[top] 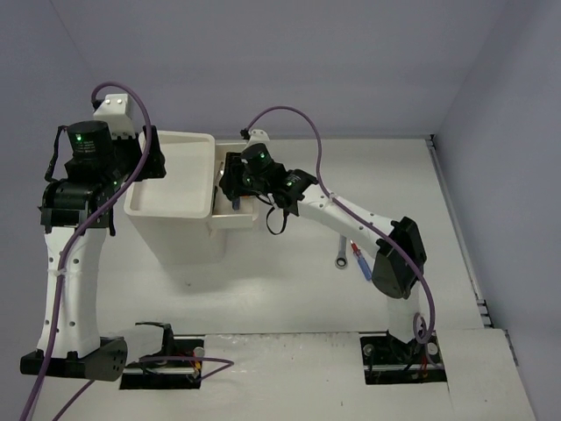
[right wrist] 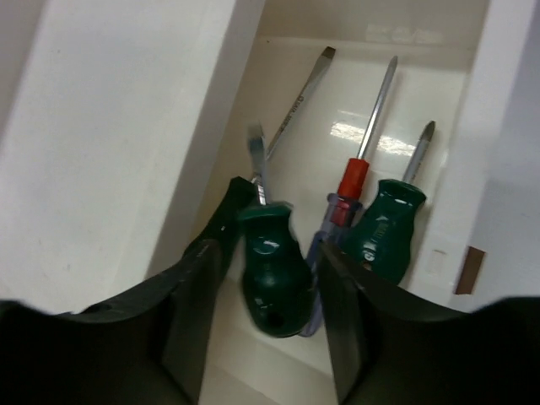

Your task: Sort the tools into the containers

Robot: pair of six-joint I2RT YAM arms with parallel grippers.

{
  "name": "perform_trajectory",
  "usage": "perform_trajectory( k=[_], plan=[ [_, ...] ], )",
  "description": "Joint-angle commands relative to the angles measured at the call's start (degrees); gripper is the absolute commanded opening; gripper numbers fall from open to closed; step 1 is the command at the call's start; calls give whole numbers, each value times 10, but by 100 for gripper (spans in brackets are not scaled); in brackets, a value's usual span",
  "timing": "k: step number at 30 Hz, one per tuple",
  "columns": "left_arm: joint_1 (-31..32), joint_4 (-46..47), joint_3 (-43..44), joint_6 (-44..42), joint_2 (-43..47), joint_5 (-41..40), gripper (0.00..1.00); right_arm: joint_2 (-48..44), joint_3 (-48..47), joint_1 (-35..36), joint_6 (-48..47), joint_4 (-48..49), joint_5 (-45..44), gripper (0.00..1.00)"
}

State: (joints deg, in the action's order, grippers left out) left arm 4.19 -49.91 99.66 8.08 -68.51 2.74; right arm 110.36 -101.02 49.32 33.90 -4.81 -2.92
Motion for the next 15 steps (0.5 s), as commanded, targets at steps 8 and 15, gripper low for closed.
perform_trajectory(
  k=[8, 15],
  plan=[
    [6, 25, 28, 6, 7, 3, 75, -170, 96, -39, -98, 41, -38, 68],
    [8, 27, 30, 3, -3, 5, 75, -323, 348, -156, -136, -6, -67, 68]
  ],
)
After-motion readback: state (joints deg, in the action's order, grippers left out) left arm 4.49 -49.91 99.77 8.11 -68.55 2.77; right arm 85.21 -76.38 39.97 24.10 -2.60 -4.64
